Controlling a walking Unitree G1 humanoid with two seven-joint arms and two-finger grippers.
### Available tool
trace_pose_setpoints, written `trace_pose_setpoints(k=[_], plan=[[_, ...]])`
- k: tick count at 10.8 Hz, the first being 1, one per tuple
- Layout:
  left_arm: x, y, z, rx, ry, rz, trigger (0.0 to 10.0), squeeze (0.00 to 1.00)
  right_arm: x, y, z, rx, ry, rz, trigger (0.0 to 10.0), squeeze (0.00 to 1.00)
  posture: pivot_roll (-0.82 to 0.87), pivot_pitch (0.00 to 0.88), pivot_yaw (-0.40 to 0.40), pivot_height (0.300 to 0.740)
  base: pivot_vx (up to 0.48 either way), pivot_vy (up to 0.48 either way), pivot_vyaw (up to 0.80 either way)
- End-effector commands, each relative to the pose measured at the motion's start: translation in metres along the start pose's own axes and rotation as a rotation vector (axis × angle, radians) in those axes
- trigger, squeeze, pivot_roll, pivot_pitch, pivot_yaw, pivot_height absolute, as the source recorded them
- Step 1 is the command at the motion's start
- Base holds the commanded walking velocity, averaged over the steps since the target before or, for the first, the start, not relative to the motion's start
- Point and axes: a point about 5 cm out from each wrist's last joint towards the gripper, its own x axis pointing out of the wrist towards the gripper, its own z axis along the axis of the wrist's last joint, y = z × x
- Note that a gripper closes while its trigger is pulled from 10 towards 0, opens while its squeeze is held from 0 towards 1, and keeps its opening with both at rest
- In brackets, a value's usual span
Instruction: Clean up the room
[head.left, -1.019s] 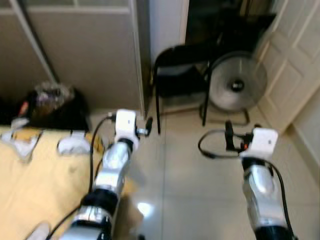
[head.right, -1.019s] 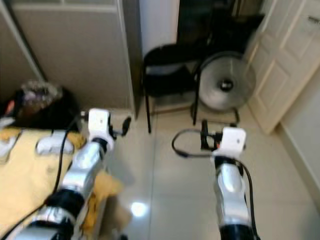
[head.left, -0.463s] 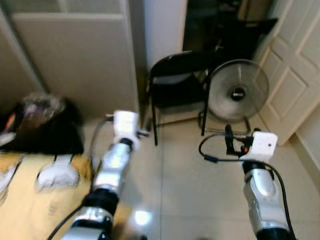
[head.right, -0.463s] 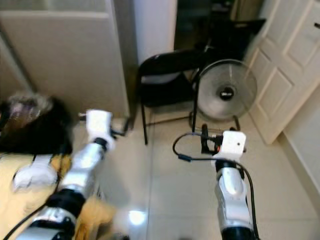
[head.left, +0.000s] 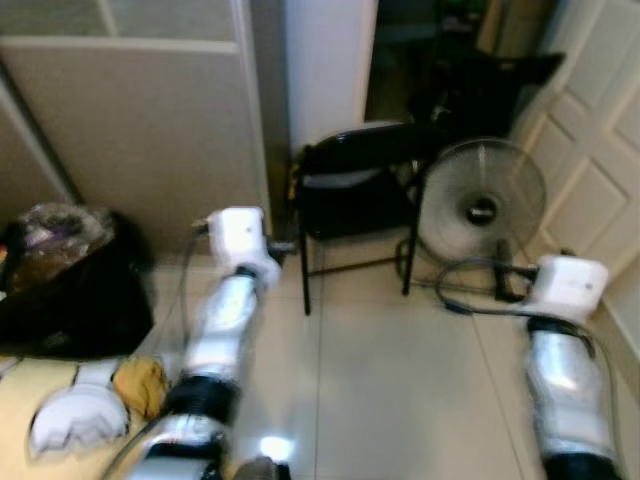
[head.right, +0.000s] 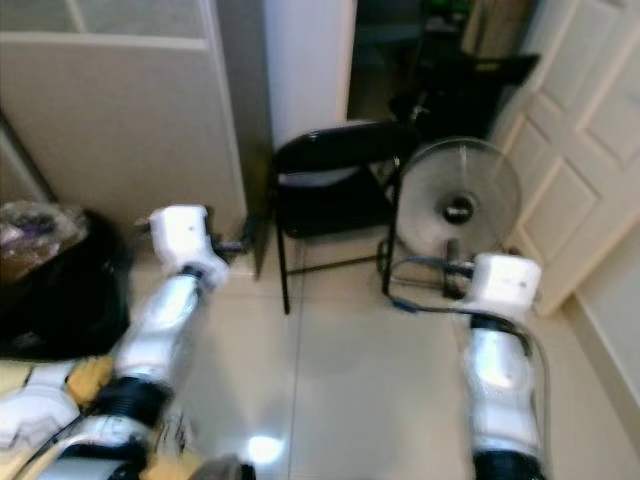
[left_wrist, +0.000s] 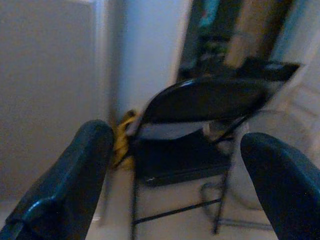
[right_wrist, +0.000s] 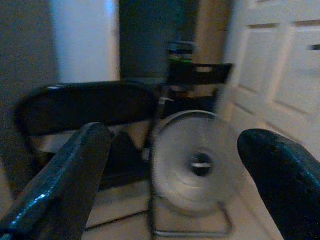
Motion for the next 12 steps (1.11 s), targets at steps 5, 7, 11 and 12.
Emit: trace_pose_setpoints(k=[5,7,11,12], plan=[[0.0012,-0.0123,0.0020,0.065,-0.026,-0.049,10.0,0.00,-0.0036,0.0025,-0.0024,0.022,0.022,-0.003,10.0,0.00,-0.03,0.000,0.001,0.700,0.469,0.000,0.00],[-0.0012,-0.0158,-0.0023,0.064,-0.011,-0.064,10.0,0.00,-0.0056,0.0044,-0.0035,0.032,0.030,0.002,10.0,0.00,-0.03,0.000,-0.002,0.700,0.000,0.000,0.00],[0.0008,-0.0163,-0.0026,0.066,-0.003,-0.064,10.0,0.00,-0.0011,0.0037,-0.0026,0.034,0.042,0.006,10.0,0.00,-0.04,0.000,0.004,0.700,0.000,0.000,0.00],[0.0006,-0.0167,-0.0035,0.066,0.002,-0.067,10.0,0.00,-0.0010,0.0044,-0.0029,0.035,0.044,0.005,10.0,0.00,-0.04,0.000,0.006,0.700,0.000,0.000,0.00]])
